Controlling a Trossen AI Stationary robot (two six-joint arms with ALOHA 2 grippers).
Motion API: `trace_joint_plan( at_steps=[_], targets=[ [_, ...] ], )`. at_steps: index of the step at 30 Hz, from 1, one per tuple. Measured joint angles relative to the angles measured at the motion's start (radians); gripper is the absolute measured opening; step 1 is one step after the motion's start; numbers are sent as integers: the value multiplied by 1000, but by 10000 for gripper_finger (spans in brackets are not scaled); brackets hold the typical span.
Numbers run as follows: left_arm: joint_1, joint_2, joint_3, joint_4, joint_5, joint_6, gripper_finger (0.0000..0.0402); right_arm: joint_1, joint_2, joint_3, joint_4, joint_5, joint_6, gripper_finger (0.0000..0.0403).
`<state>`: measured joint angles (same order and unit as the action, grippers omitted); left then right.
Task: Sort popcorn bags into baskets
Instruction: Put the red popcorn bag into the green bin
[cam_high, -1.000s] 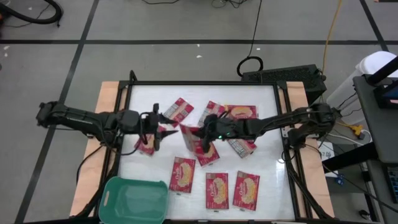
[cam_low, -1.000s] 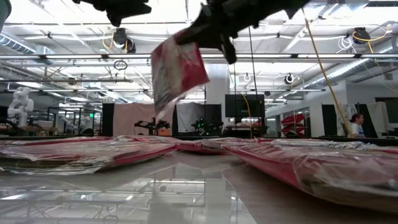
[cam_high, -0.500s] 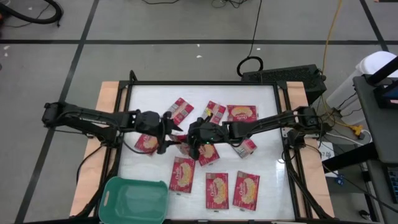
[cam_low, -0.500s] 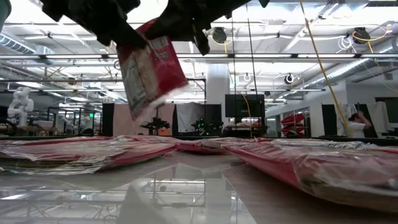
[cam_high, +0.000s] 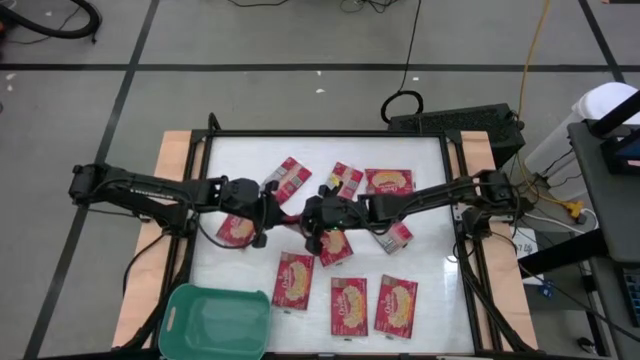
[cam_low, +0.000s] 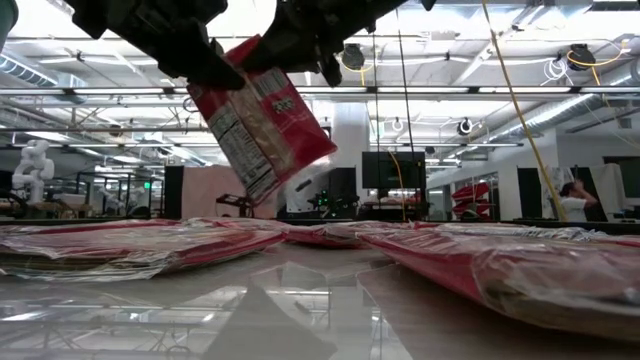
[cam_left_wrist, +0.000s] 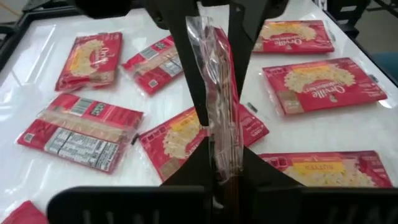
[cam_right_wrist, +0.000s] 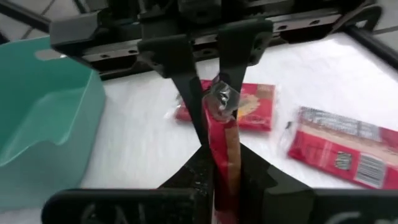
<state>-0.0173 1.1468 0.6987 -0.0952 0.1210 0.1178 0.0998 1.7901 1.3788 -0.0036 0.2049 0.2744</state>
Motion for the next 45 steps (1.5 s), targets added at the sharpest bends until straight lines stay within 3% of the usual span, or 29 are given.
trace_joint_plan(
  at_steps=[4, 11, 18, 23, 27, 31, 37, 45],
  targets=[
    [-6, -36, 0, -7, 2, -16, 34, 8, -11, 0, 9, 28, 14, 62],
    [-34, -202, 0, -136, -2, -68, 19, 68, -93, 0, -25, 142, -54, 162],
    [-156, -375, -18, -196, -71, -139, 21, 162, -180, -101, 6, 165, -76, 230],
    [-284, -472, -103, -105, -204, -166, 20, 236, -168, -238, 337, 165, -111, 239],
    [-385, -535, -203, 32, -241, -184, 21, 284, -136, -358, 681, 262, -193, 240],
    [-491, -585, -292, 160, -332, -211, 20, 313, -93, -401, 845, 275, -180, 240],
    [-636, -609, -354, 261, -531, -179, 20, 340, 38, -261, 806, 414, -159, 240],
    [-780, -608, -356, 313, -637, -136, 20, 341, 165, -13, 678, 425, -182, 240]
  ],
)
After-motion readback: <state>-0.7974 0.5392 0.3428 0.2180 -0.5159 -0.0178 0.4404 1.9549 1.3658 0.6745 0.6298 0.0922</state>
